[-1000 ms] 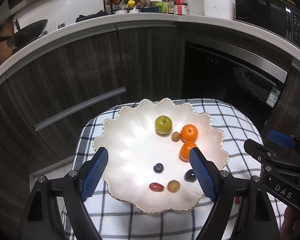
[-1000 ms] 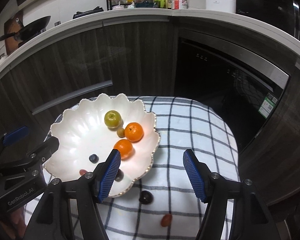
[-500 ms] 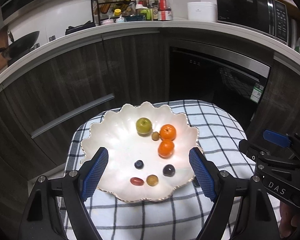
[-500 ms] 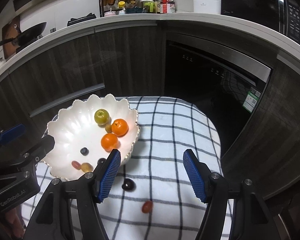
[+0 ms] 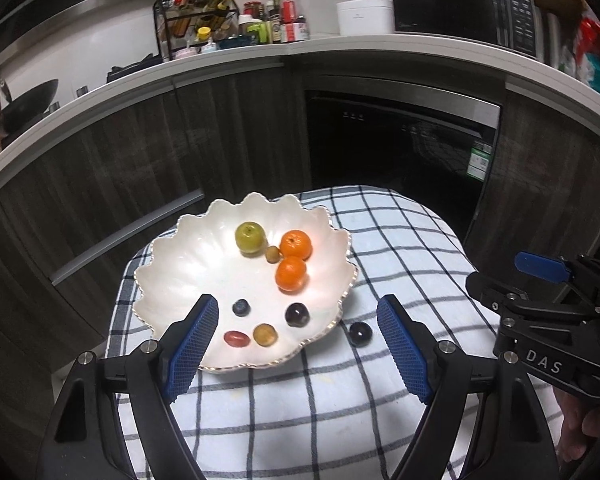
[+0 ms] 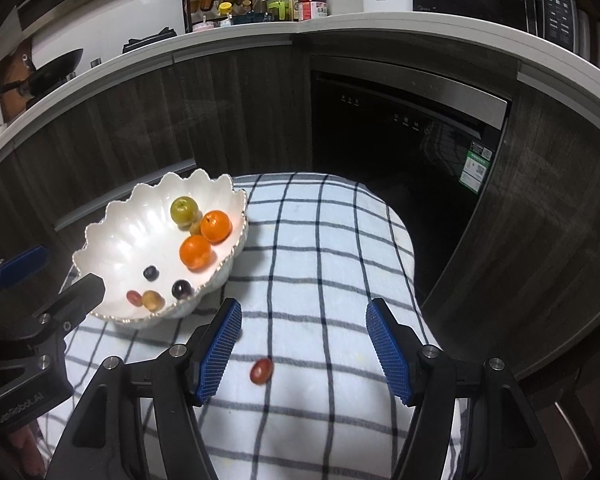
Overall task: Organize fruits
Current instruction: 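Withdraw both tools from the bowl toward the red and dark grapes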
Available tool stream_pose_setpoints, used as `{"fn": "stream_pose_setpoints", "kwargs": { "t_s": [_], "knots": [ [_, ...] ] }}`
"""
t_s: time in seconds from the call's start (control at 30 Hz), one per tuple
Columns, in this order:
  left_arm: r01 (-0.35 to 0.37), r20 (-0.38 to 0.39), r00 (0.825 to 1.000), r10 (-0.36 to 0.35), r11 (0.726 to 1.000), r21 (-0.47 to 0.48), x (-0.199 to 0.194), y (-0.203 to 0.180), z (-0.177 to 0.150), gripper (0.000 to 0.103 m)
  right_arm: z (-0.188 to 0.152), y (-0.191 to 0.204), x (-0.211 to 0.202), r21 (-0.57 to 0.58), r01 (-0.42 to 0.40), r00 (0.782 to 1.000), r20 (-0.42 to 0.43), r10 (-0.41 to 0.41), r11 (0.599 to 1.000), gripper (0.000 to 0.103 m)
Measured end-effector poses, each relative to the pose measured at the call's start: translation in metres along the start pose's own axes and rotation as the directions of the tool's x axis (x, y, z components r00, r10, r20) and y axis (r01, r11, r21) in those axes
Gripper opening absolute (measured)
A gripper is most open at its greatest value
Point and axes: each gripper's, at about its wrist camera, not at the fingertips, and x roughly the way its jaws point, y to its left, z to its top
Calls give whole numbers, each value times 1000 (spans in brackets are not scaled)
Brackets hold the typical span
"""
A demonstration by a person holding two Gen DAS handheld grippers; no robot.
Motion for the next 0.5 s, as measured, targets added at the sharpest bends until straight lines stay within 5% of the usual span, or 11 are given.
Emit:
{"fn": "stream_pose_setpoints", "kwargs": {
  "t_s": [0.5],
  "knots": [
    [83,-12,996,-83,995,60,3,-21,-34,74,-31,-5,5,-63,-14,1000,-7,14,998,66]
  ]
}}
